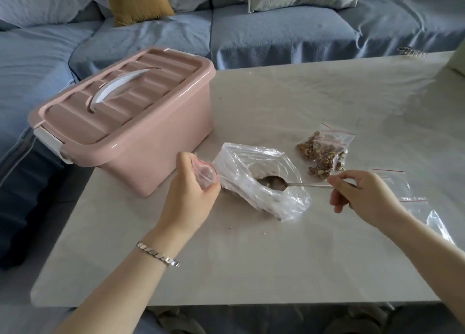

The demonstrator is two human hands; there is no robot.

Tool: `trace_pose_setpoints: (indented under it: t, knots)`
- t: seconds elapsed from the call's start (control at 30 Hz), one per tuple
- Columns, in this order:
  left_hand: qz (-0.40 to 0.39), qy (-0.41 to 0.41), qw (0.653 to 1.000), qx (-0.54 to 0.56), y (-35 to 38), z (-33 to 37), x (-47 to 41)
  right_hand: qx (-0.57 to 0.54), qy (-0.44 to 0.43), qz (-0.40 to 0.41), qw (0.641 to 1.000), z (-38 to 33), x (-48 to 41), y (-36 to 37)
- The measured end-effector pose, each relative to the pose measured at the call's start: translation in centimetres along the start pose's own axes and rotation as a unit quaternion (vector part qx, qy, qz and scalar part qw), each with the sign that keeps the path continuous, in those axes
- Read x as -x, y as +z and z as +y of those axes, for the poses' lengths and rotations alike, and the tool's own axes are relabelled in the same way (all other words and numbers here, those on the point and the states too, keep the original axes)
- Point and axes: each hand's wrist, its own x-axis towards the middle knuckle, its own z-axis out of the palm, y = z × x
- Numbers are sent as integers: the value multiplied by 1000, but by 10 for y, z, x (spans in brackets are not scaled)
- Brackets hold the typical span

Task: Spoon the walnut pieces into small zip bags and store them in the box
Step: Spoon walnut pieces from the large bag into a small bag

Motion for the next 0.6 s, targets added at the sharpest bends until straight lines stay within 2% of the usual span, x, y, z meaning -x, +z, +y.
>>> trace_pose_setpoints:
  t: [0.13,0.3,0.37,0.5,0.6]
  knots:
    - [34,-16,999,-4,-5,-5,3,24,-19,8,1000,0,4,3]
    - [-14,-108,991,-78,-12,-37,12,33,-51,19,998,-6,11,6]
    - [-22,-121,988,-91,-14,-44,17,35,-68,25,997,-12,17,9]
    - [21,-80,995,-62,-13,-28,19,54,-110,40,992,-19,29,22]
    - [-37,-145,989,-14,-2,-22,12,117,-169,72,976,-12,36,35]
